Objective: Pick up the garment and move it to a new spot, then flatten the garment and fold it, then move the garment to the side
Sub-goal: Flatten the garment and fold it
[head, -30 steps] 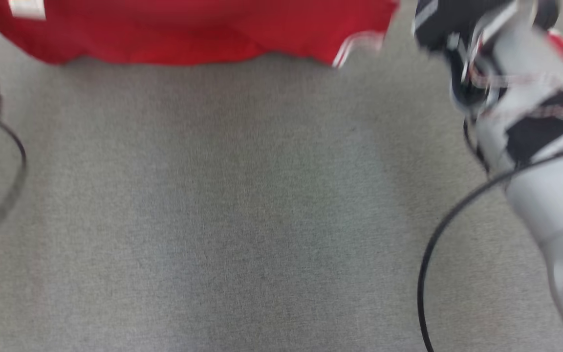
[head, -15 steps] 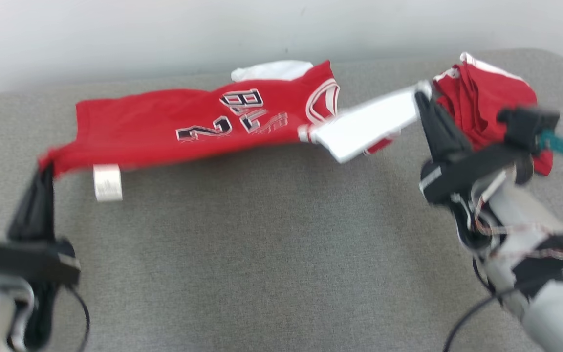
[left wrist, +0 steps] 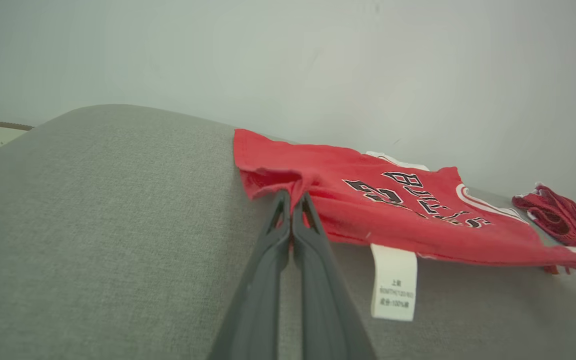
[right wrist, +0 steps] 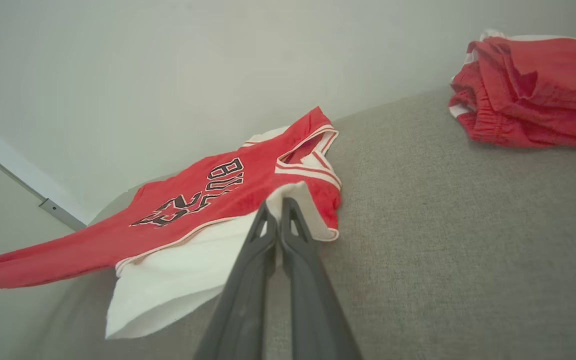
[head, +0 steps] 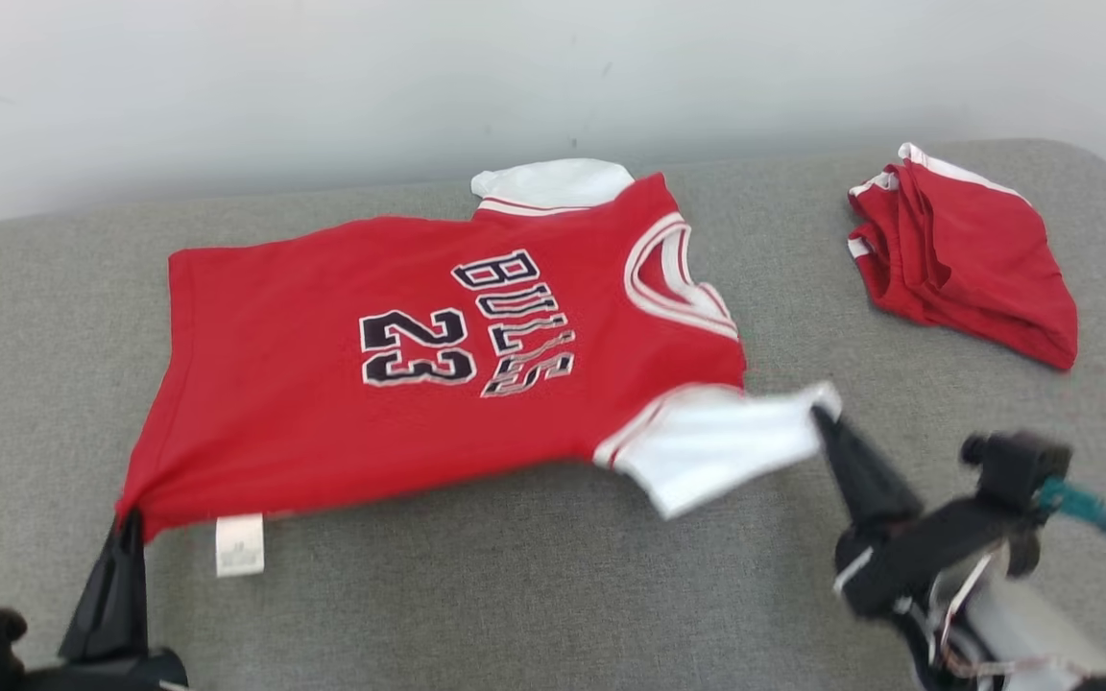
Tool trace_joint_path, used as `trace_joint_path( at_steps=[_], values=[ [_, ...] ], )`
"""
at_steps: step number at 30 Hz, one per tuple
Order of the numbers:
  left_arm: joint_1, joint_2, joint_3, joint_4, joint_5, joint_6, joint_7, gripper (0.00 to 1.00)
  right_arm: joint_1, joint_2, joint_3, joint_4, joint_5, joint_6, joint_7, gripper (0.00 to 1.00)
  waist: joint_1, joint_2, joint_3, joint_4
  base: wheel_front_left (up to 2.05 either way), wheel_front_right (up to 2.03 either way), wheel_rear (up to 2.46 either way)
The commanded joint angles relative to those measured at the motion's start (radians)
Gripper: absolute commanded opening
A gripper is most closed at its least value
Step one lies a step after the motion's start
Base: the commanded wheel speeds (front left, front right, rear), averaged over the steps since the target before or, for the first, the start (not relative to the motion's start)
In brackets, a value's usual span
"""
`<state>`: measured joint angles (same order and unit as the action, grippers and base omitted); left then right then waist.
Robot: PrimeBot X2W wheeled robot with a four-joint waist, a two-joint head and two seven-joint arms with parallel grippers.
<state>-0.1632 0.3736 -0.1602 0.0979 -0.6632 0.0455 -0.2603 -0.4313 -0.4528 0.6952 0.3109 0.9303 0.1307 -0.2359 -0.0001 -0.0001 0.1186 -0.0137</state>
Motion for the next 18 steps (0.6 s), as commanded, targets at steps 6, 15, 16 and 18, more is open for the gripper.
trace_joint_path(
  at_steps=[6,15,16,18],
  values=[
    [0.110,-0.060,0.083,0.009,0.072,-0.012,-0.004,0.00,0.146,0.005,-0.017,-0.082,-0.025,0.000,0.077,0.00,0.0001,0.0001,-0.028,-0.005,0.00,0.00,0.00],
    [0.228,-0.132,0.164,0.045,0.159,-0.032,-0.004,0.00,0.318,-0.007,-0.056,-0.185,-0.048,0.000,0.212,0.00,0.0001,0.0001,-0.063,-0.008,0.00,0.00,0.00],
    [0.228,-0.132,0.164,0.045,0.159,-0.032,-0.004,0.00,0.318,-0.007,-0.056,-0.185,-0.048,0.000,0.212,0.00,0.0001,0.0001,-0.063,-0.008,0.00,0.00,0.00],
    [0.245,-0.151,0.178,0.047,0.170,-0.037,-0.004,0.00,0.350,-0.012,-0.066,-0.205,-0.053,0.000,0.251,0.00,0.0001,0.0001,-0.068,-0.006,0.00,0.00,0.00]
  ],
)
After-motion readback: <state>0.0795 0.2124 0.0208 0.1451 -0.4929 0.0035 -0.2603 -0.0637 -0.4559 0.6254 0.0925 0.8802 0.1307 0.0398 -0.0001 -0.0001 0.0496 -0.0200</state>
